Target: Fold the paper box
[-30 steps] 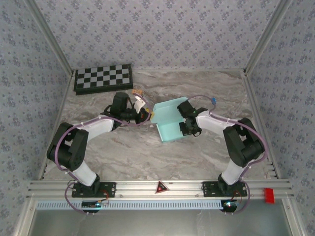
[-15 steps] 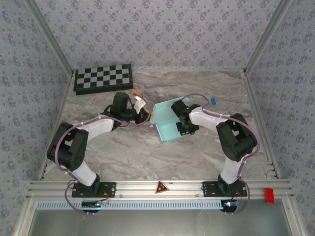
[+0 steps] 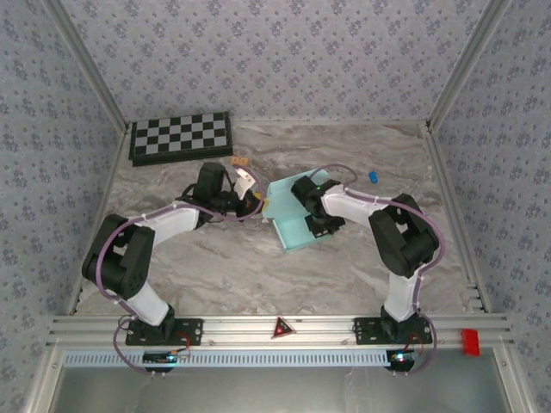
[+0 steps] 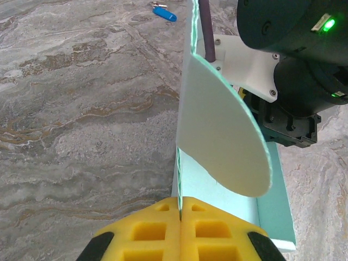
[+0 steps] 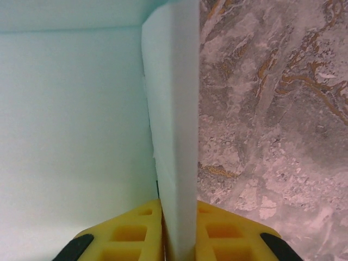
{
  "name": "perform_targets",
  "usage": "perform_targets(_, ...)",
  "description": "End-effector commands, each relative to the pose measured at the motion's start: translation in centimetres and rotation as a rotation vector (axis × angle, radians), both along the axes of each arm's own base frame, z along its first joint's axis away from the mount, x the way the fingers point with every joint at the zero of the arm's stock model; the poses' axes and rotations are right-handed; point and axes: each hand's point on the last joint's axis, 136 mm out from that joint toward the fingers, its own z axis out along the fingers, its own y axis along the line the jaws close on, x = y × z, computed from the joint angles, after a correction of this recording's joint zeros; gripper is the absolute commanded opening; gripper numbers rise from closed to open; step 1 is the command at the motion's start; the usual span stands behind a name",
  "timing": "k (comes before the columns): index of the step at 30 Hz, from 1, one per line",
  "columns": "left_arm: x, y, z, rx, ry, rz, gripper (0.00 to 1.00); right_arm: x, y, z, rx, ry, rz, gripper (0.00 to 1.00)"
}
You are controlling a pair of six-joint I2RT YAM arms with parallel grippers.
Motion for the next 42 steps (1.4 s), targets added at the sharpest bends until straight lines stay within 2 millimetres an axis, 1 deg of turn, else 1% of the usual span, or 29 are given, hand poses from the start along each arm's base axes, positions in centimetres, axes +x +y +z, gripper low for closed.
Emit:
perform_targets(1,1.0,-0.5,3.4,-0.047,-0.109,-0.027,0.0,-2.2,-4.0,-1.1,-0.206,0.095,0.001,0.17)
perform_targets(2,1.0,-0.5,3.4,-0.048,-0.109,-0.029,0.0,-2.2,-4.1,-1.0,-0.211,0.091,-0.003,0.17)
perform_targets(3,1.0,-0.5,3.4,-0.047,-0.109,-0.028,0.0,-1.3,-3.5,-0.4,-0.196,0.064,-0.008,0.17)
perform_targets(6,1.0,-0.6,3.4,-0.048,-0.108,-0.03,0.0,-1.1,-3.5,-0.1,-0.196,0.051,-0.017,0.17)
perform_targets(9,1.0,-0.6,3.4,-0.051,-0.105,-0.033,0.0,-0.9,-2.9,0.2,-0.155,0.035,-0.02,0.18)
perform_targets(13,1.0,-0.8,3.4,-0.056,-0.103,-0.039,0.0,-0.4,-1.2,1.0,-0.041,-0.008,-0.029,0.21)
perform_targets(17,1.0,-0.9,3.5,-0.06,-0.106,-0.049,0.0,0.5,0.8,2.2,0.085,-0.06,-0.034,0.24)
perform_targets(18,0.9,-1.0,3.4,-0.059,-0.106,-0.052,0.0,-0.2,0.7,1.7,0.094,-0.046,-0.035,0.26)
perform_targets(19,0.9,-1.1,3.4,-0.058,-0.108,-0.055,0.0,-0.3,0.9,1.7,0.114,-0.045,-0.038,0.27)
perform_targets(24,1.0,-1.3,3.0,-0.054,-0.107,-0.063,0.0,-0.2,1.6,1.8,0.167,-0.047,-0.048,0.34)
perform_targets(29,0.9,-1.6,2.5,-0.051,-0.101,-0.076,0.0,-0.5,1.5,1.3,0.165,-0.035,-0.06,0.41)
perform_targets(33,1.0,-1.7,2.0,-0.05,-0.095,-0.079,0.0,-0.8,1.4,1.1,0.166,-0.03,-0.068,0.44)
perform_targets(36,1.2,-1.8,1.7,-0.048,-0.089,-0.079,0.03,-1.0,1.7,1.2,0.197,-0.03,-0.075,0.46)
perform_targets(39,1.3,-1.9,1.6,-0.049,-0.088,-0.078,0.09,-1.2,1.9,1.3,0.225,-0.034,-0.084,0.48)
perform_targets(41,1.4,-1.9,1.6,-0.049,-0.087,-0.074,0.18,-1.4,2.0,1.3,0.239,-0.033,-0.088,0.48)
perform_targets(42,1.4,-1.9,1.6,-0.048,-0.088,-0.071,0.25,-1.4,2.1,1.4,0.247,-0.033,-0.089,0.49)
